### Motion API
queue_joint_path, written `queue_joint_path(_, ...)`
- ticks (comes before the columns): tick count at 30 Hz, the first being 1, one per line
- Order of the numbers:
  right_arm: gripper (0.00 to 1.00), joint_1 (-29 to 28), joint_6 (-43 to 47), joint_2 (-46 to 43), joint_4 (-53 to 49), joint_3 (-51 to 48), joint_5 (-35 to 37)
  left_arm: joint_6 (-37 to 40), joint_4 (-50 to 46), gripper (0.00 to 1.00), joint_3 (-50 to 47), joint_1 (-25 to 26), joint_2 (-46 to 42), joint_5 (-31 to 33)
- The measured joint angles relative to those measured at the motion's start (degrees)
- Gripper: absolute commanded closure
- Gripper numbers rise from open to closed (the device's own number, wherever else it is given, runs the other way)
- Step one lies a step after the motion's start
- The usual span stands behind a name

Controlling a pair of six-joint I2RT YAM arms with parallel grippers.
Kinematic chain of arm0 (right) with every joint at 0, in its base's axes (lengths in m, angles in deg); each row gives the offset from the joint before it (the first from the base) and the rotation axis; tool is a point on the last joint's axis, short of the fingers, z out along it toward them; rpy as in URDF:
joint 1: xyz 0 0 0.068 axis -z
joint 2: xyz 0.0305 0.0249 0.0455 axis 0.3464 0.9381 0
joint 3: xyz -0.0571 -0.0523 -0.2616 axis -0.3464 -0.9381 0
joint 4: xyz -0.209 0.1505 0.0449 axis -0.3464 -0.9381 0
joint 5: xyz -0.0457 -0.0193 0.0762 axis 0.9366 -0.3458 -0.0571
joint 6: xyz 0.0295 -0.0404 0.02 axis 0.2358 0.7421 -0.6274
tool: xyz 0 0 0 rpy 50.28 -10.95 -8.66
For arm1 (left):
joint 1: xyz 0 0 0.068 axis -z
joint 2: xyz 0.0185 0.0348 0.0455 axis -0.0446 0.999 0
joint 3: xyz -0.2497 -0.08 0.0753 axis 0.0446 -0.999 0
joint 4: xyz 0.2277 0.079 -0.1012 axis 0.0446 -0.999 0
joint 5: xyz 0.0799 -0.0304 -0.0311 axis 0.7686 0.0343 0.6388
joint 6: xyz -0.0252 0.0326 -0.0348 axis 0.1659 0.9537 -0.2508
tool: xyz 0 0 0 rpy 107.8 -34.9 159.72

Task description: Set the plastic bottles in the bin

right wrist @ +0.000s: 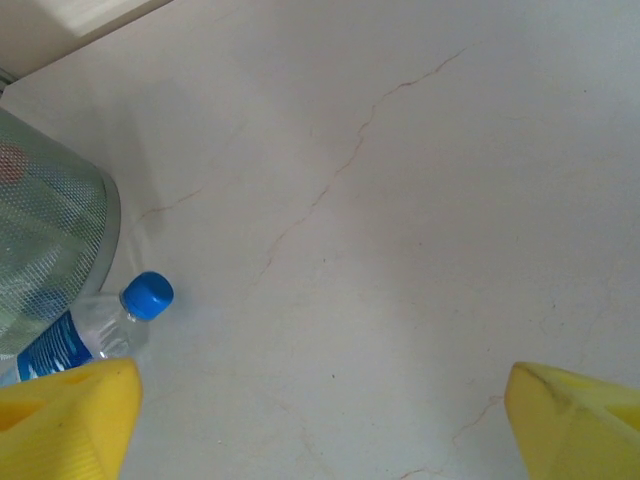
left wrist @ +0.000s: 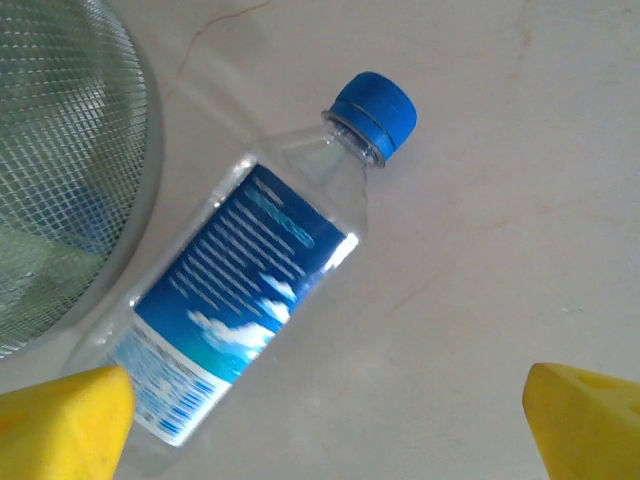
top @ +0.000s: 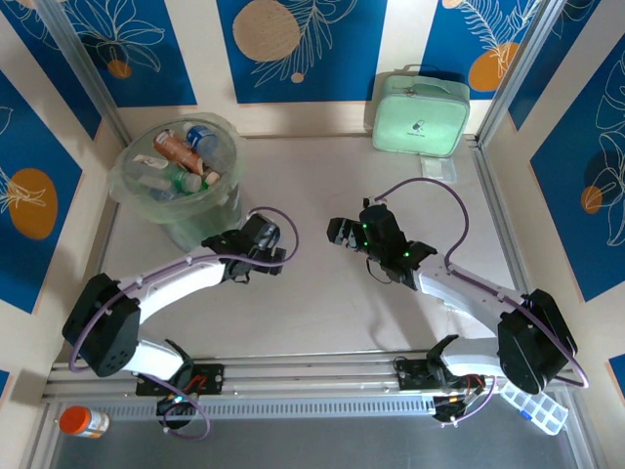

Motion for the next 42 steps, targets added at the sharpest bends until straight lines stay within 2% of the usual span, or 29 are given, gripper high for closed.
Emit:
queue_joint_path(5, 0.06, 0.0, 0.2, 1.1, 0.0, 0.9, -0.7, 0.5, 1.9, 0.01, 0.6, -4.5, 6.3, -0.3)
queue_joint_path(13, 0.06, 0.0, 0.5, 3.4, -0.1, 2.8, -2.7, 1.7, 3.6, 0.01, 3.0, -4.6, 10.3, -0.9)
queue_joint_path(23, 0.06, 0.0, 0.9, 4.4, -0.3, 3.3, -3.1, 1.7, 7.2, 0.01, 2.6, -4.3, 7.8, -8.6)
queue_joint_path(31, 0.06, -0.2, 0.9, 4.4, -0.4, 3.3, -3.1, 2.2, 8.4, 0.01, 2.1, -3.4, 2.0, -10.8)
queue_joint_path(34, 0.06, -0.2, 0.9, 4.4, -0.5, 3.3, -3.1, 2.4, 8.2, 0.01, 2.3, -3.4, 2.3, -9.1)
queue_joint_path(42, 0.06, -0.3, 1.1, 4.4, -0.5, 3.3, -3.1, 2.6, 3.3, 0.01, 8.9, -3.5, 8.3, 2.4)
